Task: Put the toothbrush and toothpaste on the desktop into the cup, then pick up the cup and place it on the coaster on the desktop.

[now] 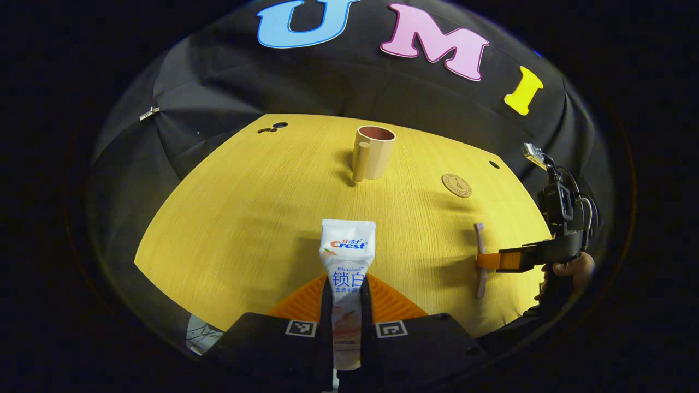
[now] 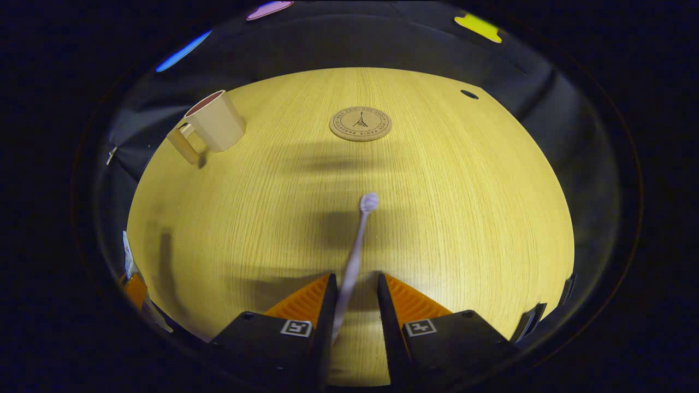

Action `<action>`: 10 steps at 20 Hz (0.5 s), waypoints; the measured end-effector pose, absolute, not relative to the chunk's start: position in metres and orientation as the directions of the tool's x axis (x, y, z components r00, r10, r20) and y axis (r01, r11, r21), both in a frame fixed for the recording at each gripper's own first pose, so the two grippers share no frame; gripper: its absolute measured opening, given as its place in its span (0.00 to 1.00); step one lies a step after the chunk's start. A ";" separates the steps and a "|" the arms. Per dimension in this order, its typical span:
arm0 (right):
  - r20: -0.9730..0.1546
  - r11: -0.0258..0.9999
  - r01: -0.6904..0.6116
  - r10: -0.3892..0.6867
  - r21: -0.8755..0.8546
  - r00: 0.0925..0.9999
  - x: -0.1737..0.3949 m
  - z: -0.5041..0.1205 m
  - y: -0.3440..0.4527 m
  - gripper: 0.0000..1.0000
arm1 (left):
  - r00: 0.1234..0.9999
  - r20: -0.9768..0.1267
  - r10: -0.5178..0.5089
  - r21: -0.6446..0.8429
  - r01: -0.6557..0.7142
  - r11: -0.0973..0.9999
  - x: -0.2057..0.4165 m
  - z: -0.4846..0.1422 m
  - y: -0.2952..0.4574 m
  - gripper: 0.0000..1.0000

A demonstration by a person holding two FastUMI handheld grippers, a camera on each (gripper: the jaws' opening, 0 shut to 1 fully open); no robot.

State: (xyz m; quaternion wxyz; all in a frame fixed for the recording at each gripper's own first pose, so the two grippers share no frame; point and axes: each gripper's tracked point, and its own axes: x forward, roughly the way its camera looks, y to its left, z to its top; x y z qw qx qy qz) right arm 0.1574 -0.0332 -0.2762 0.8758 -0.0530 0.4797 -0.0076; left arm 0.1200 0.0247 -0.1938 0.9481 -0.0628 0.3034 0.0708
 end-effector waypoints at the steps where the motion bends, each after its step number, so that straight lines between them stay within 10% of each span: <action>1: -0.842 0.994 -0.040 -0.065 -0.101 0.536 0.157 -0.274 -0.034 0.42 | 0.806 -0.584 0.094 -0.081 -0.173 0.982 0.120 -0.195 0.025 0.25; 2: -0.840 0.995 -0.041 -0.059 -0.096 0.539 0.157 -0.273 -0.033 0.24 | 0.805 -0.586 0.093 -0.085 -0.175 0.981 0.120 -0.196 0.024 0.29; 5: -0.842 0.995 -0.075 -0.020 -0.071 0.540 0.156 -0.275 -0.033 0.10 | 0.803 -0.590 0.087 -0.095 -0.176 0.980 0.117 -0.200 0.020 0.25; 10: -0.849 0.971 -0.238 0.133 0.008 0.511 0.144 -0.274 -0.019 0.06 | 0.803 -0.589 0.090 -0.102 -0.184 0.978 0.118 -0.200 0.018 0.25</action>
